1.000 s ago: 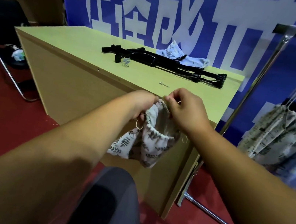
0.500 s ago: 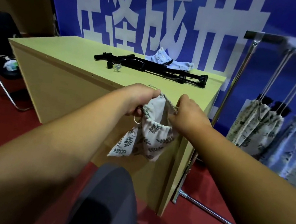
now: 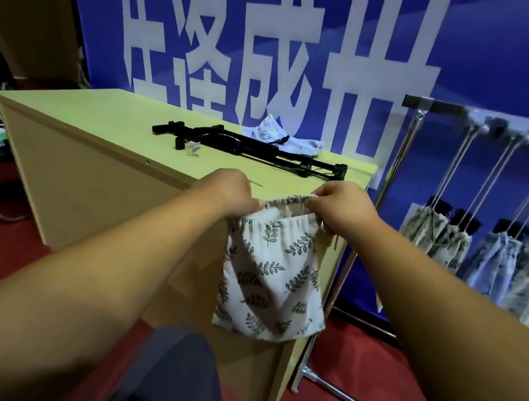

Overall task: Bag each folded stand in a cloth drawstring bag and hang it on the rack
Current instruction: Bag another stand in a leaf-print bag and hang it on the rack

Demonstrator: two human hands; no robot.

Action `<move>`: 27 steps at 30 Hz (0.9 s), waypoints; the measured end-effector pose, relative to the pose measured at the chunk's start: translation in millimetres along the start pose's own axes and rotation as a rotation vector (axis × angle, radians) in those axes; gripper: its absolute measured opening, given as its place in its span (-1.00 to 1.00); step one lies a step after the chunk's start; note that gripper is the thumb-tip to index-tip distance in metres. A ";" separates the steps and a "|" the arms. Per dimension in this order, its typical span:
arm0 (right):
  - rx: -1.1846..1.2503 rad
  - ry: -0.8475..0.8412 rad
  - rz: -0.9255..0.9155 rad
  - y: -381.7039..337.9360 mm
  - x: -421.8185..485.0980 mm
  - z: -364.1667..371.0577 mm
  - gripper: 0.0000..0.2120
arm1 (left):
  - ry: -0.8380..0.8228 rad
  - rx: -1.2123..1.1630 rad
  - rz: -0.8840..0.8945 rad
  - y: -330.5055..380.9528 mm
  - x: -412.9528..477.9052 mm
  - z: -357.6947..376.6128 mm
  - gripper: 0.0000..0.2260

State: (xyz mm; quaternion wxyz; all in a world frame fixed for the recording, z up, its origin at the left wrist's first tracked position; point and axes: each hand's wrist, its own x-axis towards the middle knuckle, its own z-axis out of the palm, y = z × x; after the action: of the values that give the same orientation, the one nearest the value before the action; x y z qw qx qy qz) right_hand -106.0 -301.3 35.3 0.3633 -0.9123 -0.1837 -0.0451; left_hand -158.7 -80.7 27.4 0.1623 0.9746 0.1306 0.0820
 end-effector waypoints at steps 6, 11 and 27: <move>0.062 0.047 0.060 0.1 20.7 -1.7 -0.78 | -0.021 -0.151 -0.010 0.9 23.2 -3.6 -0.53; 0.067 0.073 0.086 0.0 44.8 4.8 -0.67 | -0.022 -0.326 -0.028 4.0 52.2 12.0 -0.51; -0.412 0.115 -0.058 12.7 175.8 47.9 -0.80 | -0.007 -0.618 -0.171 -11.9 118.6 55.8 -0.61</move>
State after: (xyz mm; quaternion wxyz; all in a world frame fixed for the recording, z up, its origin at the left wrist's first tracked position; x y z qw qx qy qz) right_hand 59.4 -224.1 29.9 0.1775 -0.9575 -0.1759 -0.1442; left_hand -37.2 -53.0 -14.8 0.4574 0.8650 0.1806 0.1003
